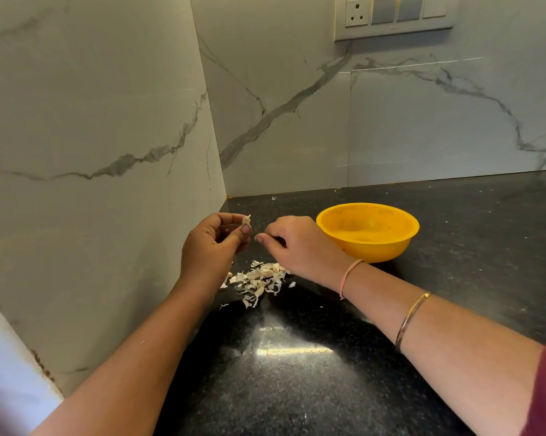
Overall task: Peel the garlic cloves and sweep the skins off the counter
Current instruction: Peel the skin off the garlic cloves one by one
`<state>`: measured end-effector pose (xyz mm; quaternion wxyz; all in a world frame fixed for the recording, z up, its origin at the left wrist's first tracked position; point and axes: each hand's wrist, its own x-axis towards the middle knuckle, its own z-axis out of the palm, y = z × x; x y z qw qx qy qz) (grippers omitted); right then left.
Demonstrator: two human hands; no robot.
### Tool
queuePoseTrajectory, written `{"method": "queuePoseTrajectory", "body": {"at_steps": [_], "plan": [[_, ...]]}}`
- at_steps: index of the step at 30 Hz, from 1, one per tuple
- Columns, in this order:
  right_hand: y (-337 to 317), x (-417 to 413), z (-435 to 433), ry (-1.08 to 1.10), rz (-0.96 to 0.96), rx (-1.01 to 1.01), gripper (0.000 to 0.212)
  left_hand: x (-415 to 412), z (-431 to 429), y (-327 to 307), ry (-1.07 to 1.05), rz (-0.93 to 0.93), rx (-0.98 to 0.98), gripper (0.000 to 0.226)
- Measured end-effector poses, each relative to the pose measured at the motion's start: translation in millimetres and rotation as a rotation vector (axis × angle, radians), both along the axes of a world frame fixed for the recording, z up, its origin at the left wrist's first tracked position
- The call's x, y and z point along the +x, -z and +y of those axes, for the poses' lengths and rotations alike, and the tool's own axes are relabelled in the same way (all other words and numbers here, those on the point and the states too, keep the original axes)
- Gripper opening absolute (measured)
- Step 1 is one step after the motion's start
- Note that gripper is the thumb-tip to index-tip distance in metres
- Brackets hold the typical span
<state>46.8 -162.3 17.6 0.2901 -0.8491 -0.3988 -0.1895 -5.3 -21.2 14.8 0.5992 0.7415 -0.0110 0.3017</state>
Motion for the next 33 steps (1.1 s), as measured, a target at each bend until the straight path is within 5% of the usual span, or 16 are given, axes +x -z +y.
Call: {"method": "queuePoseTrajectory", "body": {"at_steps": [4, 13, 33], "plan": [[-0.4, 2.1, 0.6, -0.023, 0.047, 0.189, 0.019, -0.7, -0.9, -1.1, -0.006, -0.002, -0.001, 0.016], [-7.5, -5.8, 3.9, -0.207, 0.662, 0.567, 0.013, -0.7, 1.3, -0.8, -0.113, -0.006, 0.111, 0.015], [-6.3, -7.2, 6.8, -0.14, 0.568, 0.562, 0.011, -6.8, -5.3, -2.0, -0.127, -0.028, 0.304, 0.021]]}}
